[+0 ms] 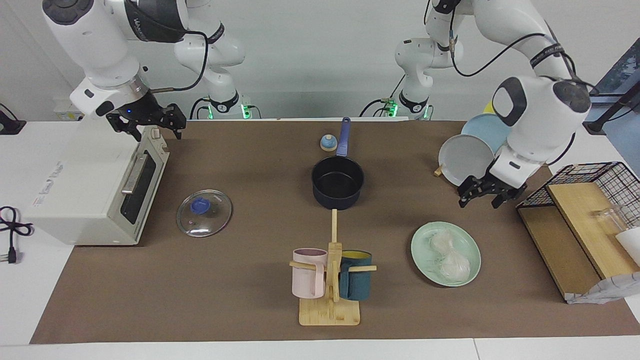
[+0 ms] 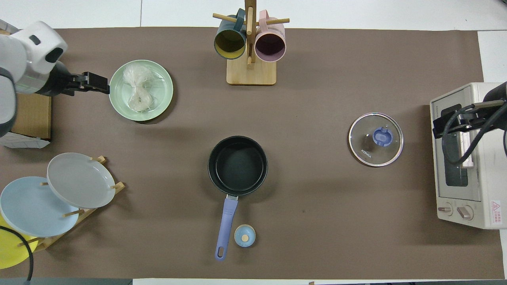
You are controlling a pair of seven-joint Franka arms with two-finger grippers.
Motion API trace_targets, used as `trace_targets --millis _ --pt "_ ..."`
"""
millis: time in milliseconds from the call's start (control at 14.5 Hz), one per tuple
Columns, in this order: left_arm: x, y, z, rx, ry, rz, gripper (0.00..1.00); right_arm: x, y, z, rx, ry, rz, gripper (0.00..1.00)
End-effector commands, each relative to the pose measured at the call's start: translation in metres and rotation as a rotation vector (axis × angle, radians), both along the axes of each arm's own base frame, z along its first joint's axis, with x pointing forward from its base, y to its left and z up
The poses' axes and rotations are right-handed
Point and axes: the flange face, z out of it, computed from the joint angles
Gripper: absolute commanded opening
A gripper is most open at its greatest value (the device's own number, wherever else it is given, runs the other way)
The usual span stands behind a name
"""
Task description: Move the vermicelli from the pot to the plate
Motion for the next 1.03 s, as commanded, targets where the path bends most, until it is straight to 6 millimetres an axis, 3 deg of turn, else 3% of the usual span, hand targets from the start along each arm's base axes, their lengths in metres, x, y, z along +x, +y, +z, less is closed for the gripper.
trace_targets --millis 0,138,344,619,825,963 --pt "-0.047 0.010 0.060 0.067 0.021 0.009 1.00 -0.009 -0.006 0.004 0.019 -0.003 -0.003 1.00" --pt "-0.073 0.009 0.084 0.111 0.054 -0.002 1.00 -0.009 -0.007 0.002 0.022 0.001 -0.005 1.00" --pt "-0.104 0.011 0.096 0.123 0.154 -0.003 1.00 -0.007 0.004 0.007 0.023 -0.014 0.006 1.00" --pt "-0.127 0.012 0.071 0.131 0.220 -0.009 1.00 -0.010 0.000 0.012 0.027 -0.022 -0.003 1.00" --pt "-0.112 -0.005 0.082 0.125 0.244 -0.031 1.00 -0.010 -0.001 0.013 0.030 -0.025 -0.004 1.00" --pt "-0.106 -0.011 0.111 0.122 0.235 -0.040 1.00 -0.009 -0.006 0.013 0.030 -0.025 -0.012 1.00"
